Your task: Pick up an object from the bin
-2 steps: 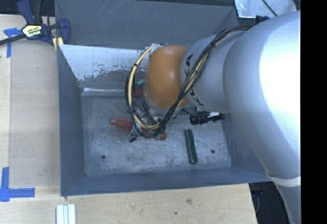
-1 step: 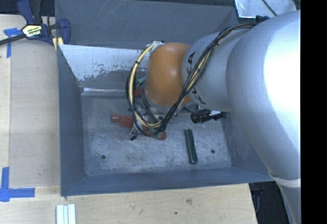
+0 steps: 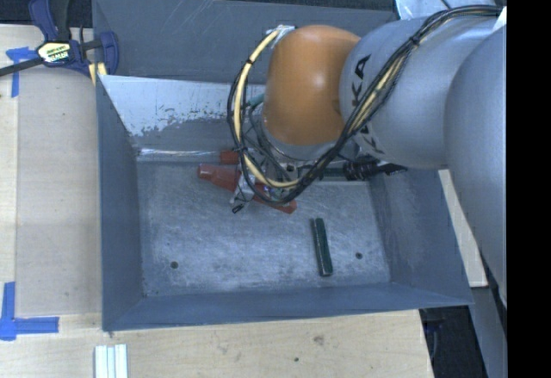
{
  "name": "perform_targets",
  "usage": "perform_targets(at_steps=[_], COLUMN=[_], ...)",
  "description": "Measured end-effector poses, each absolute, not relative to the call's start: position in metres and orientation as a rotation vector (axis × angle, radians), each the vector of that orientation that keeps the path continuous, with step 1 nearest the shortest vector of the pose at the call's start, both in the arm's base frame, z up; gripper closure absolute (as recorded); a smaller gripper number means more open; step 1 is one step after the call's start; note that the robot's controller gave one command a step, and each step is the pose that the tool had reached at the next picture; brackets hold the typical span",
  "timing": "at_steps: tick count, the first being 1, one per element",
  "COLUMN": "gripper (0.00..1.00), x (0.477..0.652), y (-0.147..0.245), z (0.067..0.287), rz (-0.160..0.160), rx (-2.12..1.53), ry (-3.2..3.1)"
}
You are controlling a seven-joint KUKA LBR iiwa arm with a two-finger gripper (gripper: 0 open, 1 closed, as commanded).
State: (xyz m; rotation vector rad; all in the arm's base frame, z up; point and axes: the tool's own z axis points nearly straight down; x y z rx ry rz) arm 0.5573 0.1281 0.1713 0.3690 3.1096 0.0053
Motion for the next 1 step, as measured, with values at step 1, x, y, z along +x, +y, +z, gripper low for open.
perform_targets(at_steps=[1], gripper=[1.0], x=[0.559], y=[0.1275], z=[0.2021], rz=[0.004], rx=[0.369], ry=[3.113])
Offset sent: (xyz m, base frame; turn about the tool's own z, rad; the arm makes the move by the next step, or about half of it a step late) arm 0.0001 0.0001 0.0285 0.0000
